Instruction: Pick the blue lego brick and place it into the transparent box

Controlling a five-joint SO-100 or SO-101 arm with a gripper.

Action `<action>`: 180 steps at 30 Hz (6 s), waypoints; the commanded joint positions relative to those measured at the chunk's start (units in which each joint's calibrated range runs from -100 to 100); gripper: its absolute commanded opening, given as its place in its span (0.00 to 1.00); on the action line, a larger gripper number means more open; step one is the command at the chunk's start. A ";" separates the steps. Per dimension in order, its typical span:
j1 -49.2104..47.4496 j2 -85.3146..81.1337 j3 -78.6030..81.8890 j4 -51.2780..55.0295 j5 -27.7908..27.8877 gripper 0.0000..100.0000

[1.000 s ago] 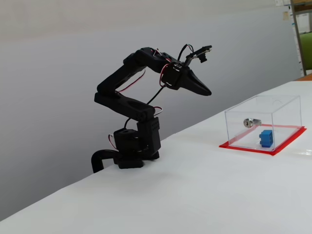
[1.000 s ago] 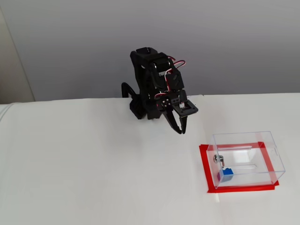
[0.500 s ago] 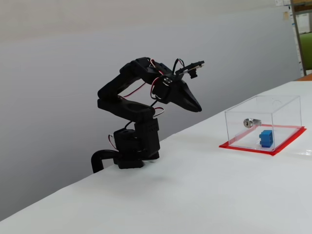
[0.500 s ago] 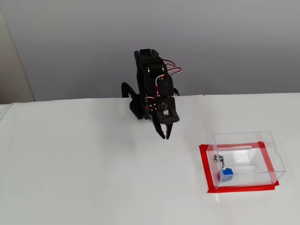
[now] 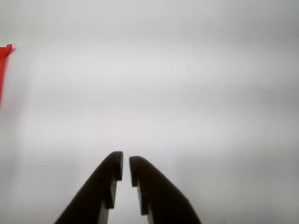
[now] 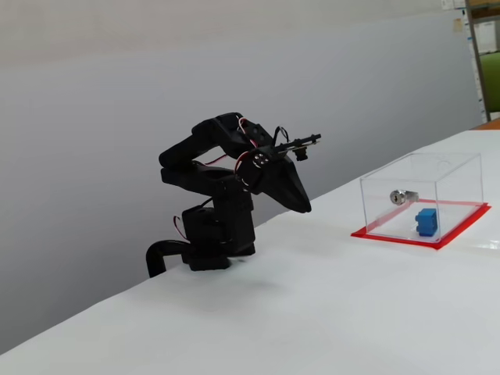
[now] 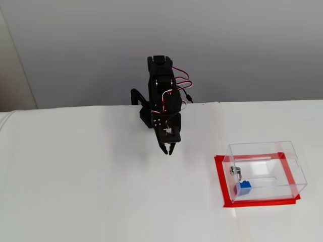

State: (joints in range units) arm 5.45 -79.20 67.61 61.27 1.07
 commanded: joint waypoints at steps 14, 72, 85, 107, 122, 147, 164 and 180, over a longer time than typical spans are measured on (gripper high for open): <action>0.28 -15.97 14.94 -0.69 0.23 0.02; 3.24 -20.80 31.85 -8.79 -3.84 0.01; 3.39 -20.55 31.22 -8.87 -4.26 0.01; 3.39 -20.55 31.22 -8.87 -4.26 0.01; 3.39 -20.55 31.22 -8.87 -4.26 0.01; 3.39 -20.55 31.22 -8.87 -4.26 0.01; 3.39 -20.55 31.22 -8.87 -4.26 0.01; 3.39 -20.55 31.22 -8.87 -4.26 0.01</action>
State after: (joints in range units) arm 8.65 -99.15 98.50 52.27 -2.59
